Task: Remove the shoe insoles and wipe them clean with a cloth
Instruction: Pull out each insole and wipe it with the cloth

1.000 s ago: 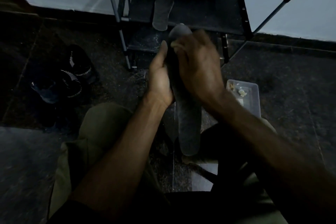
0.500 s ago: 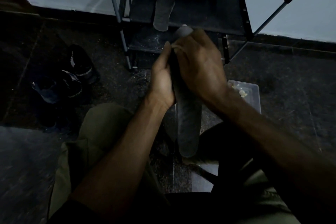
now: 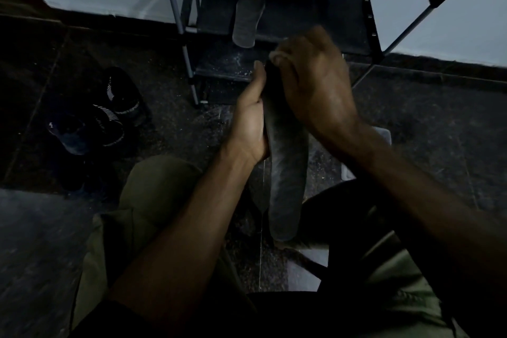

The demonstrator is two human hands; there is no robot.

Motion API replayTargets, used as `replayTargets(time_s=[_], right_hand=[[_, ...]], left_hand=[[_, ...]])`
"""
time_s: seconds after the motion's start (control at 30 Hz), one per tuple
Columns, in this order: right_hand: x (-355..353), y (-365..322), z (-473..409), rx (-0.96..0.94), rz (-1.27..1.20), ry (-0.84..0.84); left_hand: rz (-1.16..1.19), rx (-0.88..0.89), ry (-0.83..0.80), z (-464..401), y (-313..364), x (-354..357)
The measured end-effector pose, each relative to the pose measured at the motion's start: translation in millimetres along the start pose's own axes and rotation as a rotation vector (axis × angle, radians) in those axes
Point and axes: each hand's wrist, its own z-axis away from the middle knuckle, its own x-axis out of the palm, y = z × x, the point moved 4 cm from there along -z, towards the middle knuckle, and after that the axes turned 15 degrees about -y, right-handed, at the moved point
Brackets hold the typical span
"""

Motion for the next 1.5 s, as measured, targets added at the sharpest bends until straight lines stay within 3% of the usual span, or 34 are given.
replayTargets(time_s=[0.13, 0.37, 0.6, 0.67, 0.87, 1.07, 1.17, 1.37, 1.5], right_hand=[[-10.9, 12.6, -12.1, 0.06, 0.006, 0.126], [24.9, -18.1, 24.4, 0.016, -0.122, -0.126], [-3.3, 4.0, 4.8, 0.089, -0.075, -0.04], [2.8, -0.6, 7.8, 0.102, -0.098, -0.084], [16.7, -22.2, 40.7, -0.003, -0.195, -0.178], [11.5, 5.7, 7.2, 0.109, -0.119, -0.117], [16.2, 0.4, 6.9, 0.128, -0.136, -0.147], [14.9, -27.3, 35.8, -0.02, -0.166, -0.214], [13.0, 3.0, 5.7, 0.015, -0.039, -0.174]], left_hand=[[-0.063, 0.0, -0.025, -1.0, 0.0, 2.7], [0.049, 0.022, -0.116, -0.8, 0.9, -6.1], [0.008, 0.03, -0.024, -2.0, 0.7, -1.8], [0.044, 0.047, 0.001, -0.4, 2.7, -4.4], [0.079, 0.028, -0.107, -2.6, 1.7, -9.5], [-0.002, 0.052, 0.073, -0.4, 4.3, -6.3], [0.007, 0.068, 0.093, 1.9, 8.2, -6.6], [0.03, 0.055, -0.074, -2.1, 2.1, -13.5], [0.089, 0.054, 0.072, -1.8, 1.3, -7.9]])
